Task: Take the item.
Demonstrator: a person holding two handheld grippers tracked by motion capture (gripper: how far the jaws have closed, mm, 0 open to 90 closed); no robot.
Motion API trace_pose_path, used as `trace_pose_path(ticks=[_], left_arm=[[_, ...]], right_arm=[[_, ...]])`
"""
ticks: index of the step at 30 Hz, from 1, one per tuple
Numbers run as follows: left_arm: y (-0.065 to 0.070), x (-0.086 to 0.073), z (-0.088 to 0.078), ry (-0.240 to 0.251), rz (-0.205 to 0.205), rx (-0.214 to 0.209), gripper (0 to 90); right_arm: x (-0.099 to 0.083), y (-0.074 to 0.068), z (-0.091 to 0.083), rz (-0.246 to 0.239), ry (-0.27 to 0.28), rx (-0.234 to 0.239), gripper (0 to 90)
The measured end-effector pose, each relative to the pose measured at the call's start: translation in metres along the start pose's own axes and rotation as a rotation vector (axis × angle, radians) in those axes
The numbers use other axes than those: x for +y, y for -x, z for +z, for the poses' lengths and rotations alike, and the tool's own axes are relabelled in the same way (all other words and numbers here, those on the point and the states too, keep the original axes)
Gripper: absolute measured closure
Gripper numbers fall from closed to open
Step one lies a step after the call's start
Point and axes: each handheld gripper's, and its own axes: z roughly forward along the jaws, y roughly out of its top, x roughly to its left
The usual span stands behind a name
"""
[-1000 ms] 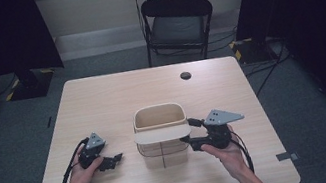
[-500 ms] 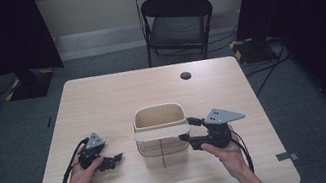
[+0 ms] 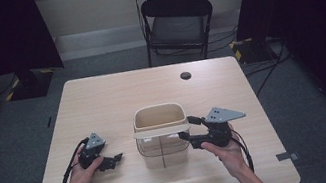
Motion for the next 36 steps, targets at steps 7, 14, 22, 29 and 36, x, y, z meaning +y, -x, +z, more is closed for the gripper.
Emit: trace_pose_path(ticks=[7, 14, 22, 29, 36], left_arm=[[0.0004, -0.0002, 0.0001, 0.0, -0.007, -0.002, 11.5], [0.0, 0.0, 0.0, 0.0, 0.001, 0.0, 11.5], [-0.0001, 0.0, 0.0, 0.0, 0.001, 0.0, 11.5], [0.0004, -0.0002, 0.0001, 0.001, -0.007, -0.001, 11.5], [0.0, 0.0, 0.0, 0.0, 0.0, 0.0, 11.5]], right_arm=[[0.0013, -0.0005, 0.0006, 0.002, 0.003, 0.011, 34.6], [0.0041, -0.0013, 0.0012, -0.003, 0.003, 0.012, 36.6], [0.0073, -0.0012, 0.0024, -0.004, 0.004, 0.013, 39.5], [0.0077, -0.0011, 0.0031, -0.002, 0.007, 0.015, 41.3], [0.0081, -0.0009, 0.0049, 0.001, 0.007, 0.024, 43.5]])
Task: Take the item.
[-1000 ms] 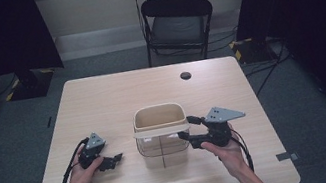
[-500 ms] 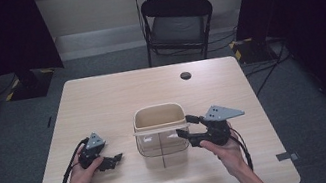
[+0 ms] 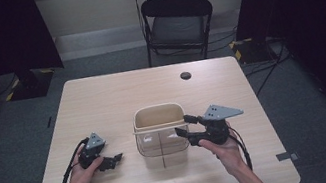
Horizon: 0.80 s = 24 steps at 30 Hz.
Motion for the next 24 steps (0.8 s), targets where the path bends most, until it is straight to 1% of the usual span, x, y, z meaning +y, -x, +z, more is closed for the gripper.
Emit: trace_pose_path(ticks=[3, 4, 6, 7, 15, 16, 23, 24], left_arm=[[0.0, 0.0, 0.0, 0.0, 0.001, 0.0, 11.5], [0.0004, -0.0001, 0.0001, 0.0, -0.007, -0.001, 11.5], [0.0004, -0.0001, 0.0001, 0.0, -0.007, -0.001, 11.5], [-0.0001, 0.0, 0.0, 0.0, 0.001, 0.0, 11.5], [0.0, 0.0, 0.0, 0.0, 0.0, 0.0, 11.5], [0.0004, -0.0001, 0.0001, 0.0, -0.007, -0.001, 11.5], [0.0004, -0.0001, 0.0001, 0.0, -0.006, -0.001, 11.5], [0.0001, 0.0, 0.0, 0.0, -0.001, 0.0, 11.5]], right_arm=[[0.0004, 0.0001, 0.0, 0.005, -0.001, 0.003, 44.2], [0.0006, 0.0002, 0.0001, 0.005, -0.001, 0.003, 44.3], [0.0007, 0.0004, 0.0001, 0.006, -0.001, 0.004, 44.3], [0.001, 0.0006, 0.0001, 0.006, -0.002, 0.007, 44.6], [0.0022, 0.0015, 0.0007, 0.009, 0.0, 0.006, 45.6], [0.0025, 0.0017, 0.0009, 0.01, 0.001, 0.007, 45.7], [0.0049, 0.002, 0.0005, 0.009, 0.007, 0.015, 46.8], [0.005, 0.0022, 0.0004, 0.011, 0.008, 0.017, 47.0]])
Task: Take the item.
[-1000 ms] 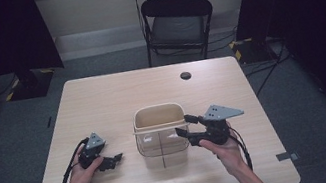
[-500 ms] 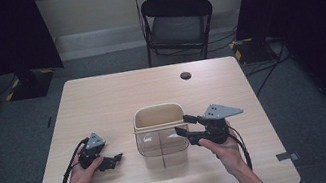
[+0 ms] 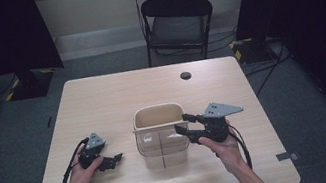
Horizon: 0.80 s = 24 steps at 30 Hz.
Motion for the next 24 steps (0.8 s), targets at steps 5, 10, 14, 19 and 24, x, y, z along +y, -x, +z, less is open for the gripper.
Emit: trace_pose_path(ticks=[5, 10, 14, 19, 24], left_arm=[[0.0003, -0.0001, 0.0001, 0.0, -0.005, -0.001, 11.5], [-0.0001, 0.0, 0.0, 0.0, 0.001, 0.0, 11.5], [-0.0001, 0.0, 0.0, 0.0, 0.001, 0.0, 11.5], [0.0003, -0.0001, 0.0001, 0.0, -0.006, -0.001, 11.5], [-0.0001, 0.0, 0.0, 0.0, 0.002, 0.0, 11.5]], right_arm=[[0.0005, 0.0008, 0.0002, 0.001, 0.001, 0.002, 47.2], [0.0011, 0.0013, 0.0004, 0.001, 0.001, 0.0, 47.6], [0.002, 0.0015, 0.001, 0.001, 0.006, -0.002, 48.4], [0.0031, 0.0024, 0.0015, 0.004, 0.007, 0.004, 49.3], [0.0035, 0.0032, 0.0015, 0.01, 0.003, 0.004, 49.2]])
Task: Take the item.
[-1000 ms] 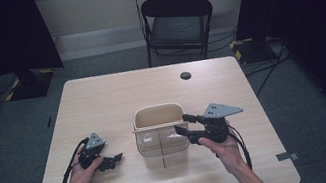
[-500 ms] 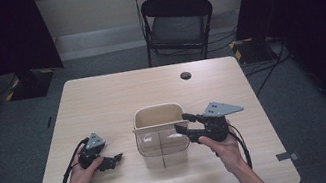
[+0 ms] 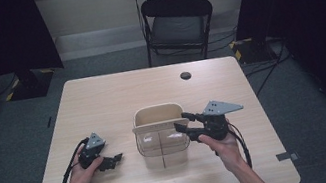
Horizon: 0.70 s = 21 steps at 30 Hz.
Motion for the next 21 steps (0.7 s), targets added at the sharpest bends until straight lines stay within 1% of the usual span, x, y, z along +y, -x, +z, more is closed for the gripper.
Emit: trace_pose_path(ticks=[6, 7, 9, 10, 18, 21], left_arm=[[0.0004, -0.0001, 0.0001, 0.001, -0.006, -0.001, 11.5], [0.0, 0.0, 0.0, 0.0, 0.0, 0.0, 11.5], [0.0, 0.0, 0.0, 0.0, 0.0, 0.0, 11.5], [0.0004, -0.0001, 0.0001, 0.0, -0.007, -0.001, 11.5], [0.0004, -0.0001, 0.0001, 0.0, -0.007, -0.001, 11.5], [0.0, 0.0, 0.0, 0.0, 0.0, 0.0, 11.5]], right_arm=[[0.003, 0.0007, -0.0012, -0.005, 0.006, 0.011, 50.2], [0.0031, 0.0011, -0.0011, -0.005, 0.007, 0.014, 50.4], [0.0031, 0.0006, -0.0005, -0.003, 0.003, 0.012, 50.5], [0.0032, 0.0008, -0.0003, -0.004, 0.001, 0.012, 50.5], [0.006, 0.0025, 0.0003, 0.0, 0.01, 0.015, 52.3], [0.0065, 0.0032, 0.0008, 0.003, 0.01, 0.009, 52.9]])
